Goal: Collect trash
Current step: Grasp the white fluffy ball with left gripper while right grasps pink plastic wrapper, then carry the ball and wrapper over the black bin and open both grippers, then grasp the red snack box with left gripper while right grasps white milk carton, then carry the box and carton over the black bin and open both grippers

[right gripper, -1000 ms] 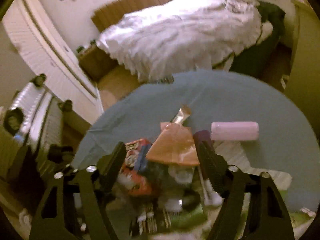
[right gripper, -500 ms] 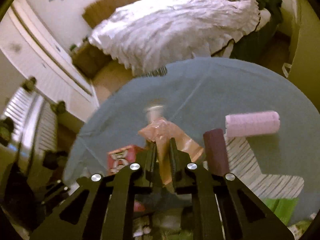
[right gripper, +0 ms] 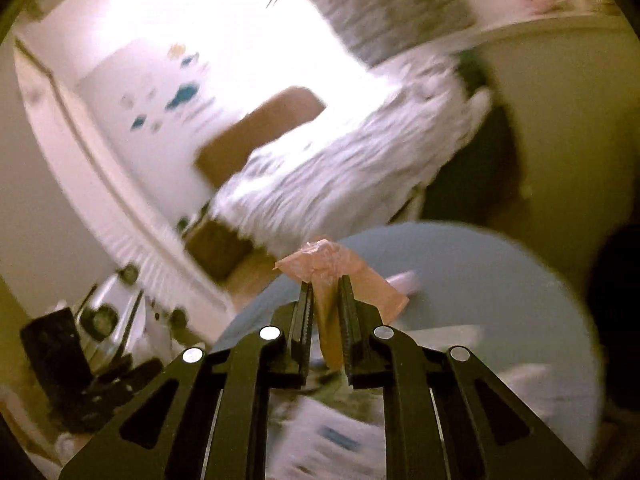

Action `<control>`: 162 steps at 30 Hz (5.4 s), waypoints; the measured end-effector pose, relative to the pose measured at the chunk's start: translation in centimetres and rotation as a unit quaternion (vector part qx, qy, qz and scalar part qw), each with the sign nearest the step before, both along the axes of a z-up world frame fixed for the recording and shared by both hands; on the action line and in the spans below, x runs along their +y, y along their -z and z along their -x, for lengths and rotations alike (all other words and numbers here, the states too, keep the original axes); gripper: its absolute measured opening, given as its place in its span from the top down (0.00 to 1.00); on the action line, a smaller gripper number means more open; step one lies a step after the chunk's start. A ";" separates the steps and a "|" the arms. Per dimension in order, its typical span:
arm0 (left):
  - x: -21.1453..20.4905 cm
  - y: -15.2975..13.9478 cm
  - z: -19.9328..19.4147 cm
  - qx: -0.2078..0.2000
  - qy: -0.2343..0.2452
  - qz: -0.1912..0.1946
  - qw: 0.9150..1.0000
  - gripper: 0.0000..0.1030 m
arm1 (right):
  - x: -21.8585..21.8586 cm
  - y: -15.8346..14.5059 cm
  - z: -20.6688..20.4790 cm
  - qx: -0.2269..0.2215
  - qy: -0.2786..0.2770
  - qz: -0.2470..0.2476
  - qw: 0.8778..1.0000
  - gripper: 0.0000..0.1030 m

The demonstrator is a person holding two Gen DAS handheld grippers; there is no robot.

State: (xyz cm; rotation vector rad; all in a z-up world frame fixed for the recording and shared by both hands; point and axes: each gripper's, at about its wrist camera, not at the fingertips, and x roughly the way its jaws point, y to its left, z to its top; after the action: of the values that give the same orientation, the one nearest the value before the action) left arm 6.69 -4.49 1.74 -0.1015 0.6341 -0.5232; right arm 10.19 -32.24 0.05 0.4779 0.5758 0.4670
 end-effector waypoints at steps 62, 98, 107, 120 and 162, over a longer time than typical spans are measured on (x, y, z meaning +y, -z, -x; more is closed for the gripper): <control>4.8 7.3 -4.1 0.119 -0.145 -0.018 0.982 0.21 | -0.3 4.4 3.3 -0.047 -0.165 0.312 0.934 0.15; 4.9 10.3 -7.2 0.142 -0.095 -0.020 0.985 0.66 | -1.4 4.1 3.6 -0.026 -0.089 0.093 0.991 0.60; 4.2 6.0 -5.0 0.090 -0.106 0.010 0.990 0.71 | -7.5 5.5 4.7 -0.042 -0.029 0.001 0.999 0.60; -14.4 -0.2 -7.5 0.023 0.065 0.055 0.996 0.71 | -22.1 4.5 4.4 -0.077 0.248 0.017 0.966 0.60; -30.8 6.2 -8.7 0.099 0.142 -0.006 0.985 0.31 | -26.3 10.5 1.7 -0.008 0.297 0.019 0.955 0.34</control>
State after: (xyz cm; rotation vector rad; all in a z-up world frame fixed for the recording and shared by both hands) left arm 15.44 -35.27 -4.46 -0.0519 0.8528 -0.7907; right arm 8.53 -58.53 -10.43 0.5824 0.3977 -0.1153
